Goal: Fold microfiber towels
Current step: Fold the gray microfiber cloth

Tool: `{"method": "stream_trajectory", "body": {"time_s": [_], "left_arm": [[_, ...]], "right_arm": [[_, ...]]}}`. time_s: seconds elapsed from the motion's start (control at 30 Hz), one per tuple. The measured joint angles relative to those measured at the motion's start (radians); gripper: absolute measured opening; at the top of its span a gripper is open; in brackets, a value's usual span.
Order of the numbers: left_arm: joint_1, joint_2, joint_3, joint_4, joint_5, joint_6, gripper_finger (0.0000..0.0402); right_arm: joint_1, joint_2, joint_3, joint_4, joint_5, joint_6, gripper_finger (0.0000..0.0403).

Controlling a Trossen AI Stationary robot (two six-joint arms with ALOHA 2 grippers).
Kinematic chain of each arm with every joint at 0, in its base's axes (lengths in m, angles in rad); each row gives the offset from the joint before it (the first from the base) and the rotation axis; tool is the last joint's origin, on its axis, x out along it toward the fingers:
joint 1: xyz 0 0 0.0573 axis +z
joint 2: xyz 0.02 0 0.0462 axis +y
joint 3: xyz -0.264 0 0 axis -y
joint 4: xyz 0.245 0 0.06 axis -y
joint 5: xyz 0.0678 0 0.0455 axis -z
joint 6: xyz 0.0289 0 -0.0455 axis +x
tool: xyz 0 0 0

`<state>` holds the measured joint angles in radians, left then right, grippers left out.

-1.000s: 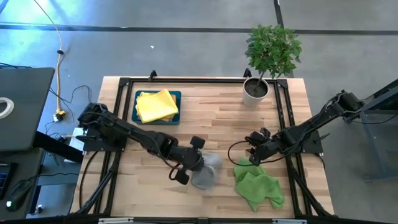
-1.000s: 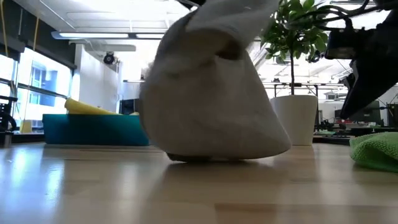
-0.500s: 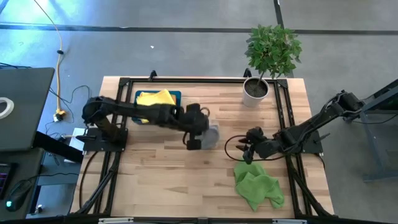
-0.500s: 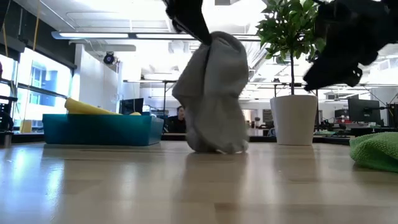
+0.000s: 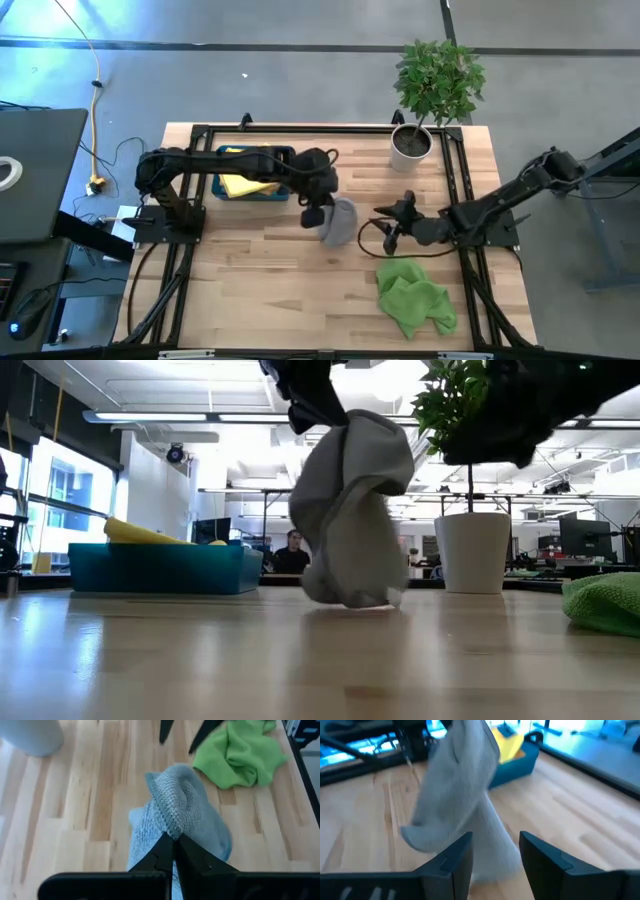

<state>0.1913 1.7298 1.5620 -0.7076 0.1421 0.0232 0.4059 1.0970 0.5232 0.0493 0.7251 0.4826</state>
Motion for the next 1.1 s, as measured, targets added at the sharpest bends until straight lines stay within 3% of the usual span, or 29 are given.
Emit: {"method": "stream_trajectory", "body": {"time_s": [0.17, 0.47, 0.7, 0.97, 1.1], "left_arm": [[0.003, 0.000, 0.000, 0.037, 0.000, 0.057, 0.0001], [0.004, 0.000, 0.000, 0.054, 0.000, 0.067, 0.0001], [0.011, 0.000, 0.000, 0.107, 0.000, 0.068, 0.0001], [0.011, 0.000, 0.000, -0.050, 0.000, 0.078, 0.0001], [0.007, 0.000, -0.001, -0.033, 0.000, 0.085, 0.0001]], "right_arm": [[-0.058, 0.063, 0.000, 0.120, -0.019, -0.098, 0.0163], [-0.163, 0.081, 0.000, 0.168, -0.133, -0.084, 0.0211], [-0.199, 0.145, 0.000, 0.234, -0.270, -0.074, 0.0211], [-0.196, 0.093, 0.000, 0.228, -0.420, -0.152, 0.0211], [-0.198, 0.095, 0.000, 0.249, -0.445, -0.196, 0.0211]]}}
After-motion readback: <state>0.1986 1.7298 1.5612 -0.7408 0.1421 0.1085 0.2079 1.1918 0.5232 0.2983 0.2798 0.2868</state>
